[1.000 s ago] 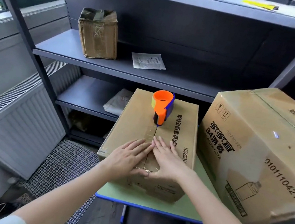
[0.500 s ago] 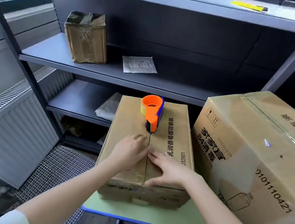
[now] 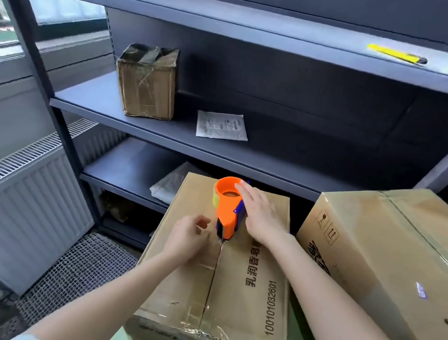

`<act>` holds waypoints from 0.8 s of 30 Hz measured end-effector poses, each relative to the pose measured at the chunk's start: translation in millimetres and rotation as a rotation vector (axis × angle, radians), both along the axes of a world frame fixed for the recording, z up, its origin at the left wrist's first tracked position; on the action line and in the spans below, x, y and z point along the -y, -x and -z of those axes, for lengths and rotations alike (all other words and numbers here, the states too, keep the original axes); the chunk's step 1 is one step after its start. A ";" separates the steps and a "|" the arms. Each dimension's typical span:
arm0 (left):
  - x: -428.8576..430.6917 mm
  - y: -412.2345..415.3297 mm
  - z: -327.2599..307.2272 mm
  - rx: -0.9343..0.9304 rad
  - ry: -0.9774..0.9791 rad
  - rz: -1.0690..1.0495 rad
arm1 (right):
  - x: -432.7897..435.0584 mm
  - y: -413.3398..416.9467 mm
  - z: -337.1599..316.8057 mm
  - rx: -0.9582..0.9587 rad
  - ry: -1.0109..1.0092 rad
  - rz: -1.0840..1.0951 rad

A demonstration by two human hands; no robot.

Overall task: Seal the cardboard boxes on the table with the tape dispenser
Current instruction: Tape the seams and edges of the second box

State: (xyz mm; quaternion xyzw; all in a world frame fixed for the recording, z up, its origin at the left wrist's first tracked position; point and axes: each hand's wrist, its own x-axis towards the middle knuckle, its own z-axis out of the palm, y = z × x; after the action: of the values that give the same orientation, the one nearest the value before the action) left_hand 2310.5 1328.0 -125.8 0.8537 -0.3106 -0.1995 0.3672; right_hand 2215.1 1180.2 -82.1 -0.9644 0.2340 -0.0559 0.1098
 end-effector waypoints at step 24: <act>-65.2 3.8 -49.1 -0.303 0.434 -0.040 | -30.0 37.4 -42.0 -0.120 -0.464 -0.131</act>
State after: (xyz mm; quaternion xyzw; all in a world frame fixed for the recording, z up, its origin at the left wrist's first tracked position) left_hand 2306.7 1393.2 -76.7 0.7214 -0.2707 -0.2465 0.5879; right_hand 2177.7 1210.2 -40.1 -0.9280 0.1838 0.0639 0.3178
